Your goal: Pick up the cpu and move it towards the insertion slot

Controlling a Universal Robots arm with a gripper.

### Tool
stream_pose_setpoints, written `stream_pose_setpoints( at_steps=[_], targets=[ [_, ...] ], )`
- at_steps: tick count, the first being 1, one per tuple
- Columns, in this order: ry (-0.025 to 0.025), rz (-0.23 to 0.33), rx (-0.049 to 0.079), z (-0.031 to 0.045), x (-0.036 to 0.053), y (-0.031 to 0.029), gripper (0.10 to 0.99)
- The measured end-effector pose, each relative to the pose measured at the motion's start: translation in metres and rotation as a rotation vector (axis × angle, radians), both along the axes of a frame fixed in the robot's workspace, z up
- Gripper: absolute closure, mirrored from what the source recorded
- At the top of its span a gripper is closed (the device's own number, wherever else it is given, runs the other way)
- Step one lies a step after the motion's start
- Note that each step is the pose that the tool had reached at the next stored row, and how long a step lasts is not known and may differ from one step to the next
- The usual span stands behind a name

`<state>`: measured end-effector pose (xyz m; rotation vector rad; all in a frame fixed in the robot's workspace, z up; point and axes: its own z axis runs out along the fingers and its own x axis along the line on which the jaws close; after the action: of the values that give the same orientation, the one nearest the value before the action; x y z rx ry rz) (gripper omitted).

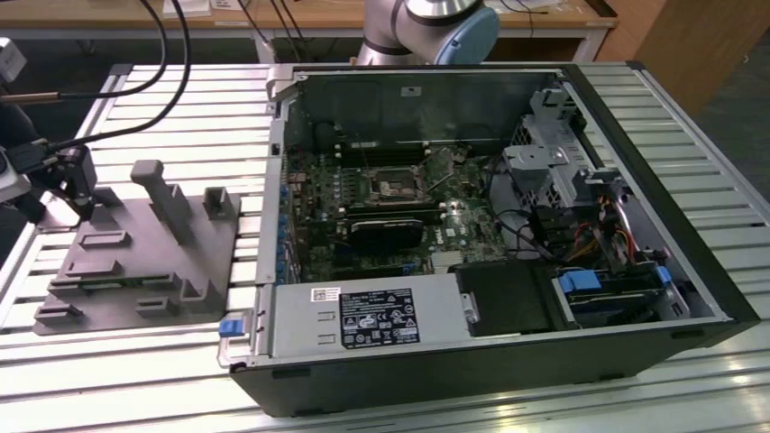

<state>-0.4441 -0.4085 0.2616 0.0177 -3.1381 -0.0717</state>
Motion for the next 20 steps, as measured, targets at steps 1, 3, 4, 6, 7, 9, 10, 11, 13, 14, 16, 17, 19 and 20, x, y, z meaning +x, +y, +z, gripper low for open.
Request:
stream_pose_setpoints(
  at_steps=[1, 3, 4, 6, 7, 9, 10, 11, 13, 14, 16, 17, 19, 20],
  targets=[
    [0.0001, 0.000, 0.000, 0.0004, 0.0000, 0.0000, 0.541],
    [0.0000, 0.000, 0.000, 0.0011, 0.0000, 0.0000, 0.541],
    [-0.0001, 0.000, 0.000, 0.0013, 0.0000, 0.0000, 0.541],
    [0.0000, 0.000, 0.000, 0.0020, 0.0000, 0.0000, 0.541],
    [0.0000, 0.000, 0.000, 0.0023, 0.0000, 0.0000, 0.541],
    [0.0000, 0.000, 0.000, 0.0029, 0.0000, 0.0000, 0.541],
    [0.0000, 0.000, 0.000, 0.0032, 0.0000, 0.0000, 0.541],
    [-0.0001, 0.000, 0.000, 0.0034, 0.0000, 0.0000, 0.541],
    [0.0000, 0.000, 0.000, 0.0041, 0.0000, 0.0000, 0.541],
    [0.0001, 0.000, 0.000, 0.0044, 0.0000, 0.0000, 0.541],
    [0.0000, 0.000, 0.000, 0.0049, 0.0000, 0.0000, 0.541],
    [0.0000, 0.000, 0.000, 0.0052, 0.0000, 0.0000, 0.541],
    [0.0001, 0.000, 0.000, 0.0058, 0.0000, 0.0000, 0.541],
    [0.0001, 0.000, 0.000, 0.0062, 0.0000, 0.0000, 0.541]
  ],
)
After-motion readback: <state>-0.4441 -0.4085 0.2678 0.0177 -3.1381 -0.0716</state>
